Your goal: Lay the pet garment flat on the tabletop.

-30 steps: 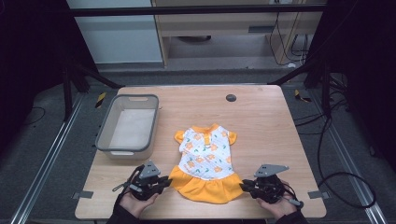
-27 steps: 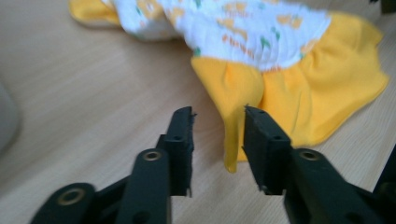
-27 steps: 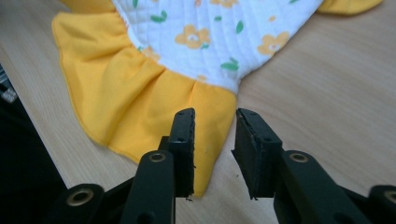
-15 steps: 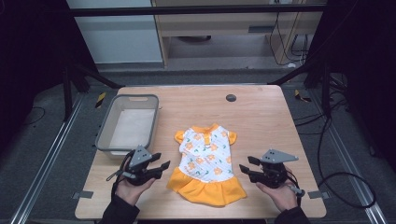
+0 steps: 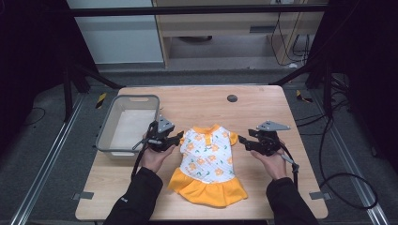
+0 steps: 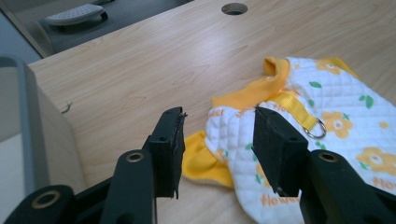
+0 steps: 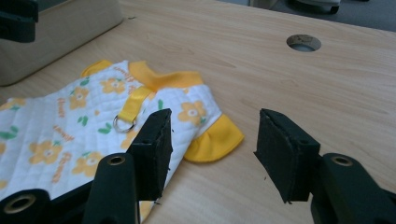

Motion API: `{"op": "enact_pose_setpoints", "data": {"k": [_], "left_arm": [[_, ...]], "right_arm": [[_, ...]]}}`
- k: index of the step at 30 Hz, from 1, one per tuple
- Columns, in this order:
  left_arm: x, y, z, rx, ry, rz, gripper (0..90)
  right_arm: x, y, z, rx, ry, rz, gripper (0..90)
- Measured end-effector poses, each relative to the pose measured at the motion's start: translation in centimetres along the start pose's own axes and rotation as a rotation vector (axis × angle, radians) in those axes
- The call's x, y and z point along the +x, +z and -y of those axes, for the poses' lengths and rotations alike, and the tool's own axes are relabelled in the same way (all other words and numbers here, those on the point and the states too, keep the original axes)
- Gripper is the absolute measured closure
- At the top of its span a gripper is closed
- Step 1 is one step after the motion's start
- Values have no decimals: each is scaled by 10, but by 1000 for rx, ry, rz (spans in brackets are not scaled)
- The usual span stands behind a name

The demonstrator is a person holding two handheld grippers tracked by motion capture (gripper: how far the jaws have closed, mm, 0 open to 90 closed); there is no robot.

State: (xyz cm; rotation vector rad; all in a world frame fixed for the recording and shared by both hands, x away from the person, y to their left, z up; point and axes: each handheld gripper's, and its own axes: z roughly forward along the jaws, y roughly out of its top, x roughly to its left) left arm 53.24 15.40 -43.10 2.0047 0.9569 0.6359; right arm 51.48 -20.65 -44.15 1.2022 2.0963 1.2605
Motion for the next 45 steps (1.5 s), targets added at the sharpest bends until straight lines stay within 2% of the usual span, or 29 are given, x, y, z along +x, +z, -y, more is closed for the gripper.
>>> {"op": "enact_pose_setpoints", "data": {"k": [2,3,4,6,7,8,11,14,15,19,23,26,27,32,35,36,38,43,44,45], "left_arm": [[3,13,-1,12,-3,-9,532],[3,13,-1,12,-3,-9,533],[6,22,0,32,-10,-21,533],[9,30,3,46,-39,-25,535],[9,30,3,46,-39,-25,535],[12,39,7,67,-63,-29,532],[12,50,13,113,-49,-35,528],[14,56,17,143,-51,-44,529],[15,57,18,147,-49,-48,540],[19,59,24,148,-81,-39,582],[16,63,30,157,-80,-16,612],[13,64,31,165,-66,-21,634],[13,65,32,168,-62,-21,648],[8,68,36,162,-92,-3,782],[7,69,36,168,-88,-4,849],[7,69,35,177,-102,-1,871],[7,68,35,179,-100,4,889],[11,60,28,141,-96,-1,900],[12,53,20,113,-79,-10,900],[12,53,20,113,-79,-10,900]], "right_arm": [[-4,8,-2,-9,18,1,455],[-4,8,-2,-9,18,1,455],[-8,19,-3,5,22,-3,475],[-10,28,-2,24,14,9,490],[-12,34,-1,36,9,11,494],[-12,39,-1,44,8,19,502],[-11,54,2,74,-1,26,511],[-10,63,5,102,-12,25,515],[-9,72,8,138,-33,32,529],[-11,81,12,165,-20,50,537],[-12,85,15,184,-20,50,563],[-11,87,17,191,-28,41,606],[-10,88,18,203,-45,42,637],[-5,88,18,208,-35,15,839],[-3,88,17,213,-44,14,870],[-3,87,17,212,-38,9,873],[-3,87,16,215,-46,8,874],[-2,71,5,122,-50,2,876],[-1,68,2,96,-48,4,876],[-1,68,2,96,-48,4,876]]}}
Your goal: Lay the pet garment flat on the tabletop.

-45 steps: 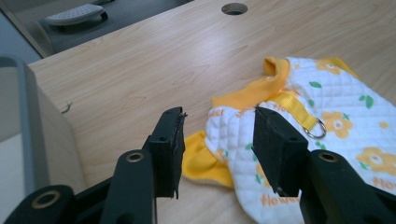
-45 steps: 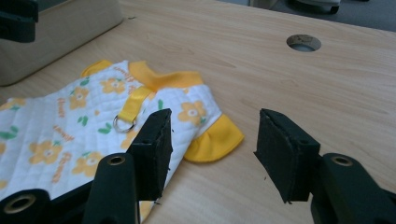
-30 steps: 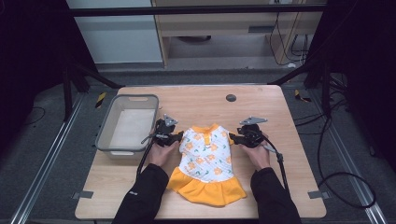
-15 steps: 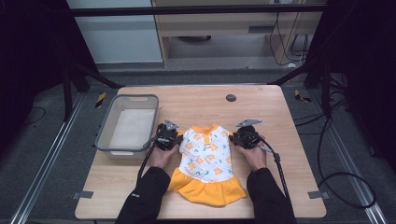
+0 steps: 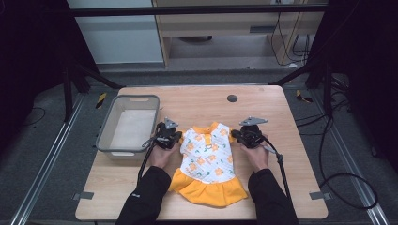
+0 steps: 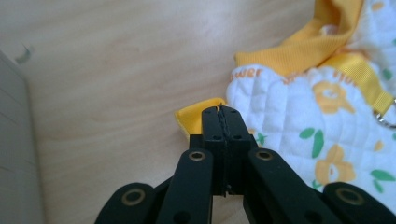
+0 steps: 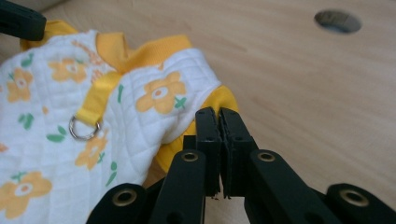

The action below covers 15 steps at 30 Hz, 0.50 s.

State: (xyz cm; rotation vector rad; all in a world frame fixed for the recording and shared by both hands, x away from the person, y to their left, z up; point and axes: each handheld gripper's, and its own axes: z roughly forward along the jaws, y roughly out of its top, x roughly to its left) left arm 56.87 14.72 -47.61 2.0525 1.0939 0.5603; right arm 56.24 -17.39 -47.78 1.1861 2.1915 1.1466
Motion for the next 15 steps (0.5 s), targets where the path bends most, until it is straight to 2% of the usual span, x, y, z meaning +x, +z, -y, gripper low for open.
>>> {"op": "enact_pose_setpoints", "data": {"k": [1,2,3,5,6,7,8,9,10,11,12,13,15], "left_arm": [[0,-10,-12,-44,11,-14,900],[-1,-14,-19,-66,17,-26,900],[-1,-14,-19,-66,17,-26,900],[-1,-23,-37,-112,39,-55,900],[-1,-23,-37,-112,39,-55,900],[0,-22,-46,-133,23,-52,900],[0,-22,-46,-133,23,-52,899],[2,-18,-51,-139,-8,-55,887],[2,-18,-51,-139,-8,-55,857],[2,-13,-51,-143,-14,-92,775],[2,-12,-51,-140,-22,-78,734],[1,-12,-49,-138,-29,-69,692],[0,-14,-48,-138,-21,-76,643]], "right_arm": [[1,-6,-5,-43,-6,9,876],[1,-8,-8,-68,-13,21,876],[2,-9,-10,-94,-22,28,876],[1,-12,-16,-148,-14,41,875],[1,-12,-16,-148,-14,41,875],[0,-13,-20,-192,-14,74,874],[0,-13,-22,-198,-21,111,872],[0,-11,-23,-189,-23,151,864],[0,-9,-24,-162,-25,191,850],[1,-7,-24,-133,-31,226,814],[1,-5,-24,-109,-42,254,775],[0,-4,-24,-96,-47,273,729],[0,-4,-23,-90,-36,255,722]]}}
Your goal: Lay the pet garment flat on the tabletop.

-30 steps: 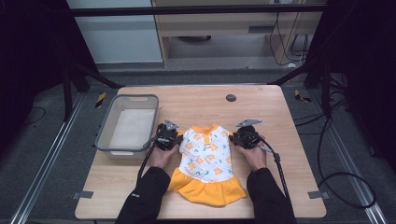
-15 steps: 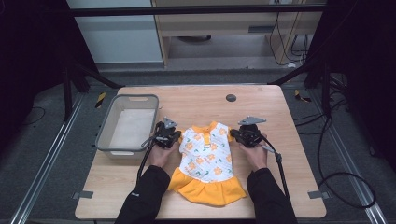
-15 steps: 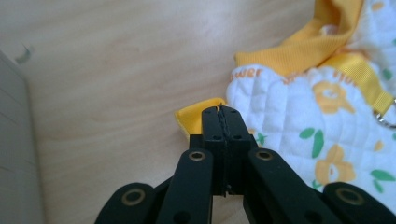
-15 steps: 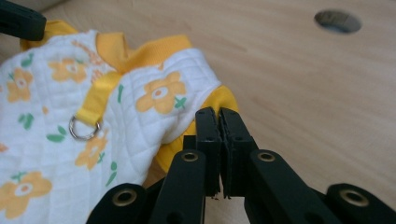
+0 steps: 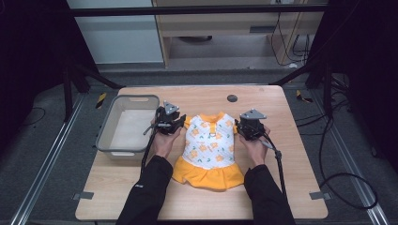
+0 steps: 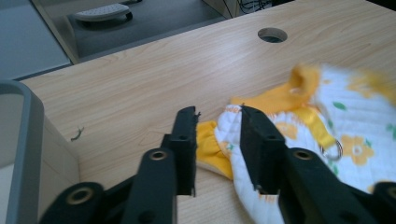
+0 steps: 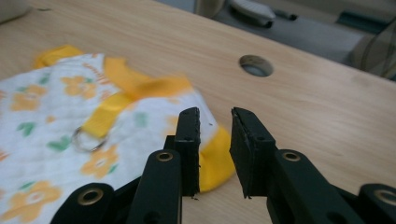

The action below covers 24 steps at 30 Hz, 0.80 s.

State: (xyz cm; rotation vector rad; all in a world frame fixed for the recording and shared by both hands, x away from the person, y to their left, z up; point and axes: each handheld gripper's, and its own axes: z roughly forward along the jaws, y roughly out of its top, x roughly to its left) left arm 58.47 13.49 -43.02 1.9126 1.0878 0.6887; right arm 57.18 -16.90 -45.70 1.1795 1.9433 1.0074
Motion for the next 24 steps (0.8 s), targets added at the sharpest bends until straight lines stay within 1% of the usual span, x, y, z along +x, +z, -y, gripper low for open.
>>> {"op": "enact_pose_setpoints", "data": {"k": [1,2,3,4,5,6,7,8,9,10,11,12,13,14,15,16,17,18,19,20,21,22,23,24], "left_arm": [[-1,-3,1,-4,12,1,643],[-2,-9,2,-11,20,17,628],[-2,-9,2,-11,20,17,623],[-3,-17,2,-13,31,35,623],[-3,-17,2,-13,31,35,621],[-4,-22,3,-26,36,47,621],[-6,-26,4,-28,49,59,634],[-8,-30,5,-32,56,71,642],[-12,-35,8,-33,64,92,678],[-15,-37,9,-33,67,105,688],[-15,-37,9,-33,67,105,703],[-23,-38,15,-25,80,131,723],[-23,-38,15,-25,80,131,746],[-31,-35,21,5,103,146,766],[-31,-35,21,5,103,146,778],[-39,-30,28,27,138,154,789],[-43,-27,31,40,151,154,792],[-46,-22,34,56,156,158,792],[-48,-18,38,67,149,168,792],[-50,-13,41,80,154,171,792],[-50,-13,41,80,154,171,792],[-54,-4,46,113,174,169,791],[-54,-4,46,113,174,169,791],[-56,2,51,138,181,167,791]], "right_arm": [[-1,-1,0,5,6,-26,710],[-2,-6,-1,0,-13,-42,705],[-2,-6,-1,0,-13,-42,705],[-4,-15,-4,-5,-14,-68,713],[-4,-15,-4,-5,-14,-68,713],[-5,-19,-5,-11,-15,-78,721],[-6,-25,-7,-13,-3,-105,730],[-6,-30,-7,-20,0,-120,744],[-6,-40,-8,-26,8,-147,773],[-5,-44,-7,-29,17,-167,792],[-5,-44,-7,-29,17,-167,792],[-2,-54,-4,-15,38,-217,820],[-2,-54,-4,-15,38,-217,820],[0,-60,0,-7,41,-258,863],[0,-60,0,-7,41,-258,863],[4,-67,7,1,50,-306,890],[6,-68,10,6,49,-318,895],[9,-70,14,15,50,-330,897],[12,-72,18,26,44,-341,897],[15,-73,23,31,40,-354,898],[19,-73,27,40,35,-367,898],[23,-74,33,50,30,-380,897],[23,-74,33,50,30,-380,897],[28,-74,38,60,24,-391,897]]}}
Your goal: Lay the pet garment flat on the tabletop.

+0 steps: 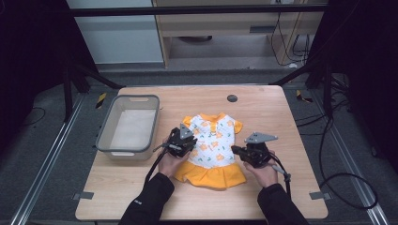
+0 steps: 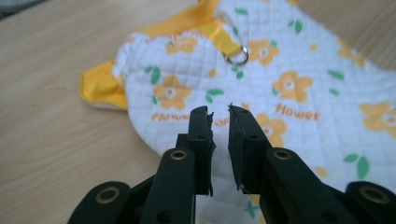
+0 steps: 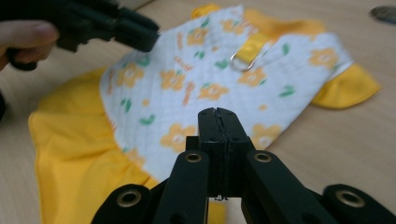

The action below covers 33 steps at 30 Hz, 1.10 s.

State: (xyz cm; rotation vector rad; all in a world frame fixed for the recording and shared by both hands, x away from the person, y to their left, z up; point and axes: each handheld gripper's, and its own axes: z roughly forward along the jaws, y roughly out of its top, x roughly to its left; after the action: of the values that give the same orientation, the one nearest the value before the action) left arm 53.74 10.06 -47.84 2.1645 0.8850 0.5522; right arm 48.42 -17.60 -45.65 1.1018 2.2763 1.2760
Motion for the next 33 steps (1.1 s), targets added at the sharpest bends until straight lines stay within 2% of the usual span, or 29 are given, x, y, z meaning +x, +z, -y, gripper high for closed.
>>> {"op": "enact_pose_setpoints", "data": {"k": [2,5,7,8,13,18,22,29,33], "left_arm": [[-2,6,5,27,11,-9,791],[0,9,8,53,7,-13,777],[2,8,10,61,-2,-13,775],[1,9,12,76,12,-25,773],[-1,3,21,71,16,-33,772],[-3,-5,29,60,10,-45,772],[-4,-9,32,67,12,-43,770],[-1,-11,36,52,-26,-30,739],[2,-15,34,50,-42,-25,688]], "right_arm": [[9,5,16,33,-17,-29,896],[14,10,29,78,-22,-43,893],[15,10,31,86,-20,-41,894],[16,12,34,93,-27,-48,894],[19,13,37,110,-29,-47,895],[25,19,41,155,-65,-29,899],[26,18,41,163,-76,-18,900],[26,10,45,181,-92,9,900],[25,9,46,177,-86,4,900]]}}
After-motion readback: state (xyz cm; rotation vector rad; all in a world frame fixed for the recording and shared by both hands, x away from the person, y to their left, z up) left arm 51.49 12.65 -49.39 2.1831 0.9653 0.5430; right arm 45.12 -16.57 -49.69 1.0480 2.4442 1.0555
